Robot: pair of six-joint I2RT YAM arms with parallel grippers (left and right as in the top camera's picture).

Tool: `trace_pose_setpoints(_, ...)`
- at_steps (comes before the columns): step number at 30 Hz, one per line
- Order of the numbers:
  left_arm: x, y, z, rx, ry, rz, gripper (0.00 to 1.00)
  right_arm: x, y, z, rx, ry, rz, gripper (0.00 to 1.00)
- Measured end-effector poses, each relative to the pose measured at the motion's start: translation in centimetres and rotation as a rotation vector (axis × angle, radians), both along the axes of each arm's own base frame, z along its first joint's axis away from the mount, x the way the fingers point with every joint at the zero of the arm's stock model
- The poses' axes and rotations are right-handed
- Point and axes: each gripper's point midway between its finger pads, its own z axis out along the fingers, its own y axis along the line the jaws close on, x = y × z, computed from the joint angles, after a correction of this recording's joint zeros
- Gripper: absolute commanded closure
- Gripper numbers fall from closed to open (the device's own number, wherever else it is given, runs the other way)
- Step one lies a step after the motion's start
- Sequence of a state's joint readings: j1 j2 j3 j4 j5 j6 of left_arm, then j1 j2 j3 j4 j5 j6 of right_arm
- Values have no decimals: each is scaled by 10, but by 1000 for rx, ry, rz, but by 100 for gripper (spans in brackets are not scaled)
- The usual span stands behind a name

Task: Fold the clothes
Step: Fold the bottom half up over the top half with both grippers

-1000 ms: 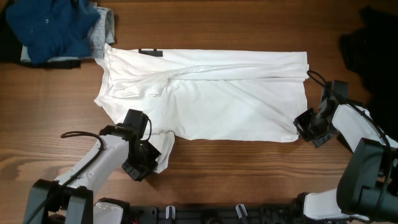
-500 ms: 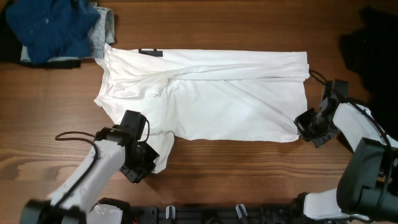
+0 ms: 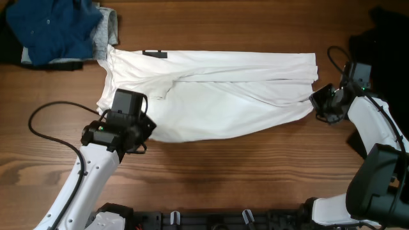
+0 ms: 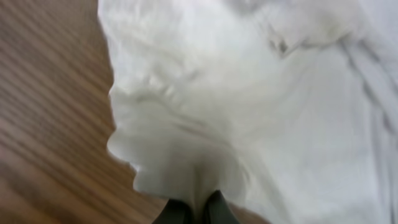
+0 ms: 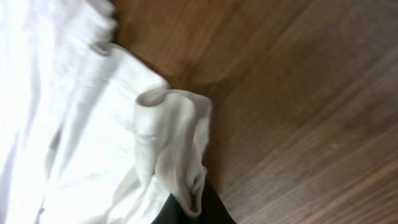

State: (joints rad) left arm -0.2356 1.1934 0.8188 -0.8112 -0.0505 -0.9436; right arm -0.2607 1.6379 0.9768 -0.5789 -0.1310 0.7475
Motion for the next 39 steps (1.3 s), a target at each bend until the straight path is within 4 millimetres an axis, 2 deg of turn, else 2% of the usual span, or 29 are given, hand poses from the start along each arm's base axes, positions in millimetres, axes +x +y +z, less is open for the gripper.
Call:
trace_pose_setpoints(4, 39, 5, 27, 35, -181, 32, 96, 22, -4, 9, -15, -96, 5, 95)
trace_pose_setpoints(7, 57, 9, 41, 55, -271, 57, 96, 29, -5, 13, -20, -129, 6, 96)
trace_pose_setpoints(16, 84, 27, 66, 138, -428, 141, 96, 40, -7, 19, -29, -179, 7, 96)
trace_pose_setpoints(20, 95, 29, 68, 152, -461, 158, 96, 48, -9, 24, -35, -217, 6, 96)
trace_pose_setpoints(30, 126, 30, 52, 188, -500, 193, 96, 64, -11, 35, -32, -297, -27, 96)
trace_pose_setpoints(36, 140, 40, 46, 247, -534, 244, 95, 85, 0, 48, -46, -386, 4, 96)
trace_pose_setpoints(39, 147, 44, 43, 271, -551, 268, 95, 96, 5, 43, -47, -412, 17, 96)
